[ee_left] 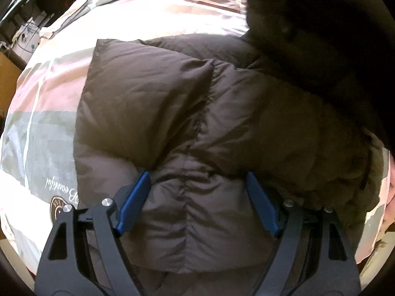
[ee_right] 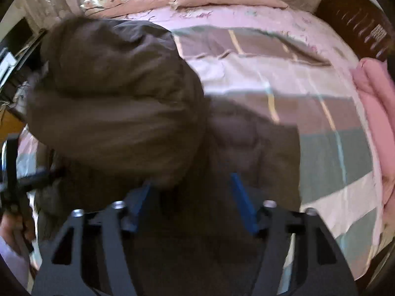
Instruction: Fold large clothes
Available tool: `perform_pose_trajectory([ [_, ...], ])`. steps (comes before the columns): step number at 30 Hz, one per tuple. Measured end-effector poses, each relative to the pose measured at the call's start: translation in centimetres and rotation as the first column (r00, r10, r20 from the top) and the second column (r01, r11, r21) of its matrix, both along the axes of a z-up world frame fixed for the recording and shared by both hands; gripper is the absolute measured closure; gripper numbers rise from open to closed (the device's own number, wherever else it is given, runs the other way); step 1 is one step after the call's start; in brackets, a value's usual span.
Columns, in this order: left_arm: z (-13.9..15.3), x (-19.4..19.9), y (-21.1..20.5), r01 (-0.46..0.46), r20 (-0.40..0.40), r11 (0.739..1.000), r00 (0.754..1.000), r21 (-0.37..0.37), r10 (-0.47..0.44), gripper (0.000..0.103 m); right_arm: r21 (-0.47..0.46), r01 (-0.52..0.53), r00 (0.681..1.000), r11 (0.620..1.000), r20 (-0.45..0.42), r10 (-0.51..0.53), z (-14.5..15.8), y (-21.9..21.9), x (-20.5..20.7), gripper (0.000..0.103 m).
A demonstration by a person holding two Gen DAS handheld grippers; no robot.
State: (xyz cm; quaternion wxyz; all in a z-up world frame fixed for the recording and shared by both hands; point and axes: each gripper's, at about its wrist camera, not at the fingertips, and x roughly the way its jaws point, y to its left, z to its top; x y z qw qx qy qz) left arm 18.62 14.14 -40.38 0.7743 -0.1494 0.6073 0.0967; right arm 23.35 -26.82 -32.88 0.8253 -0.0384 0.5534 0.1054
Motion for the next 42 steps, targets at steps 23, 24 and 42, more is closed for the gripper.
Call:
perform_pose_trajectory([
  [23,4.1,-4.9,-0.9,-0.081,0.05,0.996,0.995,-0.039,0.083,0.021,0.677,0.474,0.878,0.563,-0.417,-0.237,-6.8,11.4,3.9,0.093],
  [24,4.4,-5.3,-0.7,-0.086,0.054,0.996,0.995,-0.039,0.088,0.021,0.698,0.438,0.896,0.567,-0.389,-0.215,-5.8,11.0,3.5,0.093],
  [42,7.9,-5.4,-1.3,-0.05,0.118,0.999,0.992,0.013,0.048,0.021,0.277,0.275,0.86,0.921,-0.498,-0.107,-9.9,5.9,-15.1,0.018],
])
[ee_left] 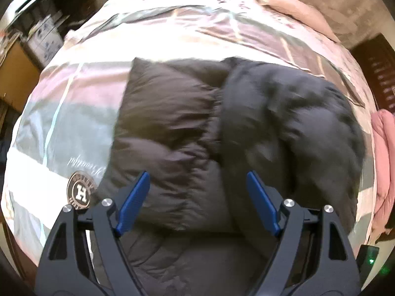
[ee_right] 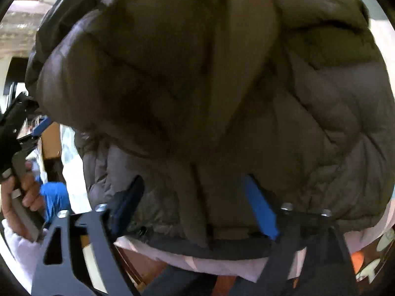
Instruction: Fold large clothes
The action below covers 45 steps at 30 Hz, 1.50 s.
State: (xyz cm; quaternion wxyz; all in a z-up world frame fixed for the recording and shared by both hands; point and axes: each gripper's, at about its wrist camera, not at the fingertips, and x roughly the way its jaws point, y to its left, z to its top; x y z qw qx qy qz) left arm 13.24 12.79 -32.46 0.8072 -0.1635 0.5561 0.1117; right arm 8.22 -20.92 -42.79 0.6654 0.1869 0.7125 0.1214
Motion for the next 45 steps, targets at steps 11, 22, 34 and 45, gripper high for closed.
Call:
perform_pose_trajectory([
  [11,2.9,5.6,-6.4,0.168,0.084,0.982,0.981,0.084,-0.175,0.022,-0.024,0.054,0.911,0.998,0.41,-0.039,9.6,-0.6,7.5,0.052],
  [22,-6.9,2.9,-8.6,0.211,-0.178,0.975,0.965,0.074,-0.195,0.019,-0.146,-0.096,0.974,0.985,0.192,0.124,1.0,3.1,7.3,0.052],
  [34,-10.1,0.2,-8.1,0.208,-0.227,0.978,0.953,0.013,-0.2,0.018,-0.075,-0.043,0.919,0.996,0.389,0.069,7.6,3.1,8.8,0.053],
  [45,-12.0,-1.8,-8.3,0.216,-0.268,0.976,0.941,0.001,-0.208,0.018,-0.245,-0.106,0.949,0.964,0.263,0.171,0.6,6.5,16.7,0.052],
])
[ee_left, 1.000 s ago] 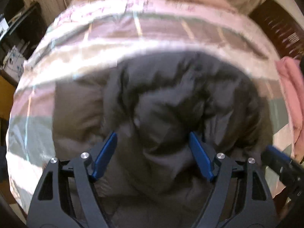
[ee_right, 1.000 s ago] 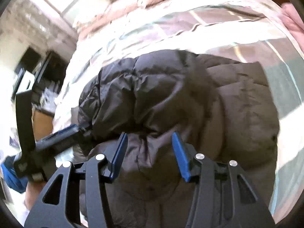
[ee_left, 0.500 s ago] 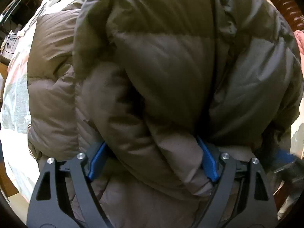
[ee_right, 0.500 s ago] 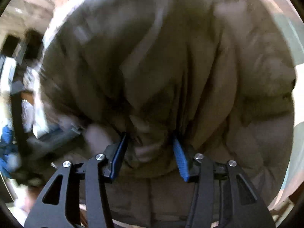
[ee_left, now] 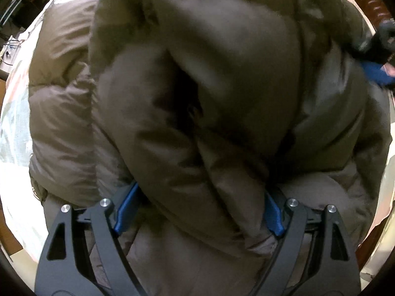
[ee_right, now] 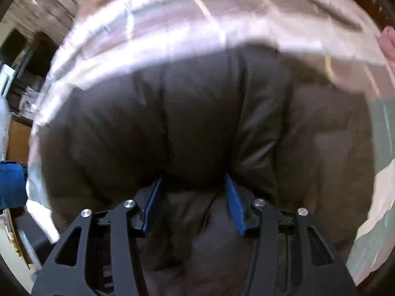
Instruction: Fold large clothes
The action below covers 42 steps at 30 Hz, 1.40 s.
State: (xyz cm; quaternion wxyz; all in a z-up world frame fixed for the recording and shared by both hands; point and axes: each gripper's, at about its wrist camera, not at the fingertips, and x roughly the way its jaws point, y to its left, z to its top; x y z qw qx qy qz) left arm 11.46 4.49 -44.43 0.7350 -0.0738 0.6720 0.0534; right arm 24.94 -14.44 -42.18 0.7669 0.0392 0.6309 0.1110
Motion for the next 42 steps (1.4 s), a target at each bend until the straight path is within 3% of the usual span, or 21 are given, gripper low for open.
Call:
perform_pose_trajectory([
  [4,-0.2,-0.7,-0.1,0.001,-0.003,1.0,1.0,-0.002,-0.001,0.018,-0.012,-0.016,1.0,1.0,0.004,0.016,-0.8,-0.1,-0.6,0.052],
  [8,1.5,-1.4,1.1,-0.009,0.035,1.0,0.999,-0.029,0.01,0.019,0.118,0.015,0.999,0.993,0.047,-0.021,2.8,-1.7,-2.6,0.052],
  [10,2.3,-2.3,1.6,-0.003,0.056,1.0,0.998,-0.024,0.005,0.019,0.123,-0.004,0.999,0.992,0.052,-0.003,3.9,-2.2,-5.0,0.051],
  [14,2.4,-2.4,1.8,-0.009,0.055,1.0,0.998,-0.026,0.01,0.019,0.077,-0.042,0.999,0.996,-0.013,0.043,2.3,-1.8,-8.3,0.051],
  [17,2.1,-2.3,1.8,-0.008,0.04,1.0,0.999,-0.02,0.009,0.019,0.068,-0.015,0.998,0.998,-0.058,0.019,0.3,-2.2,-10.0,0.051],
  [23,1.7,-1.8,2.0,-0.015,0.034,1.0,0.999,-0.016,0.015,0.019,0.043,-0.049,0.996,0.998,-0.068,0.052,-0.5,-1.3,-9.8,0.044],
  [33,0.4,-0.9,0.5,-0.028,0.003,0.999,1.0,-0.022,0.028,0.016,-0.026,-0.099,0.992,0.995,-0.076,0.097,-2.1,2.7,-9.4,0.04],
  [35,2.5,-0.9,0.9,-0.036,0.049,0.999,0.998,-0.027,0.038,0.019,0.019,-0.065,0.996,0.998,-0.062,0.066,-1.4,2.5,-9.4,0.035],
  [37,6.1,-1.2,1.5,-0.037,0.16,0.999,0.986,-0.033,0.042,0.02,0.026,-0.06,0.997,0.998,-0.057,0.061,-1.2,2.5,-9.4,0.035],
  [39,10.8,-1.2,2.4,-0.029,0.308,1.0,0.951,-0.01,0.031,0.016,0.019,-0.065,0.996,0.998,-0.053,0.066,-1.6,2.6,-9.7,0.035],
  [42,15.4,1.4,3.8,-0.004,0.442,1.0,0.897,0.025,-0.007,0.013,0.019,-0.06,0.997,0.998,-0.05,0.061,-1.7,2.8,-9.9,0.035],
])
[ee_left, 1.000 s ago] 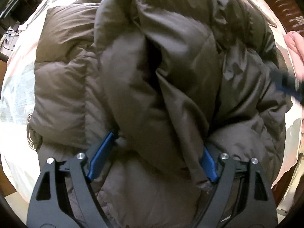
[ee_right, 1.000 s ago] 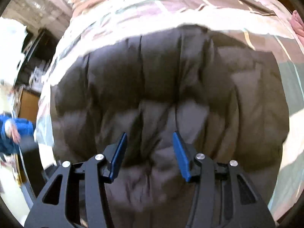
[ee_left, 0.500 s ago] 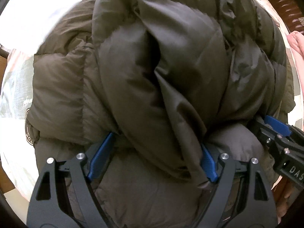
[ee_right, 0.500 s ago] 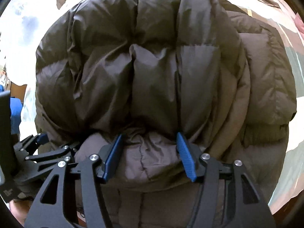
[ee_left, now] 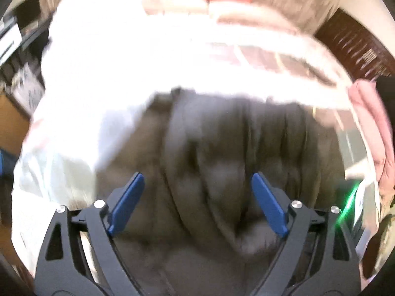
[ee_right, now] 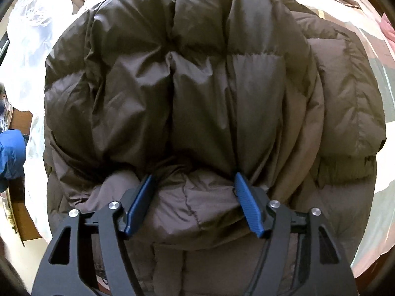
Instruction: Fold large clothes
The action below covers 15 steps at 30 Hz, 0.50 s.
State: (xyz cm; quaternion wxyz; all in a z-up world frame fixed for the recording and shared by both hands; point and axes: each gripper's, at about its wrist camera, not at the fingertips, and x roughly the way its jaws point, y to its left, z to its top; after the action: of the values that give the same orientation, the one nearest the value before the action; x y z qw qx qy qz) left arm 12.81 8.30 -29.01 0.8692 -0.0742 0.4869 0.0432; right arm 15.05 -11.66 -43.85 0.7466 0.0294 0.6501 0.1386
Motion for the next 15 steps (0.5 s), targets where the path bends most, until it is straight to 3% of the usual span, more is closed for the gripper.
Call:
perform_pose_trajectory([
  [3,1.2,4.8,0.4,0.043,0.024,0.999,0.999,0.015,-0.043,0.013,-0.001,0.024,1.0,1.0,-0.003,-0.024,0.0,0.2,-0.1,0.035],
  [7,0.0,9.3,0.9,0.108,-0.013,0.99,0.994,-0.095,-0.109,0.013,-0.001,0.049,0.999,0.999,0.008,-0.049,0.0,-1.5,-0.6,0.035],
  [9,-1.1,10.9,1.6,0.101,-0.035,0.992,0.994,-0.081,-0.104,0.013,0.0,0.059,0.998,0.998,0.009,-0.059,0.6,-1.8,-0.9,0.035],
  [12,-3.7,12.5,5.2,-0.025,-0.139,0.998,0.99,0.053,0.032,0.013,0.004,0.072,0.997,0.997,0.009,-0.072,0.9,-2.5,-1.5,0.035],
  [15,-5.4,11.5,11.2,-0.171,-0.196,0.973,0.96,0.158,0.2,0.013,-0.001,0.076,0.997,0.997,0.013,-0.076,0.9,-2.8,-1.8,0.035],
])
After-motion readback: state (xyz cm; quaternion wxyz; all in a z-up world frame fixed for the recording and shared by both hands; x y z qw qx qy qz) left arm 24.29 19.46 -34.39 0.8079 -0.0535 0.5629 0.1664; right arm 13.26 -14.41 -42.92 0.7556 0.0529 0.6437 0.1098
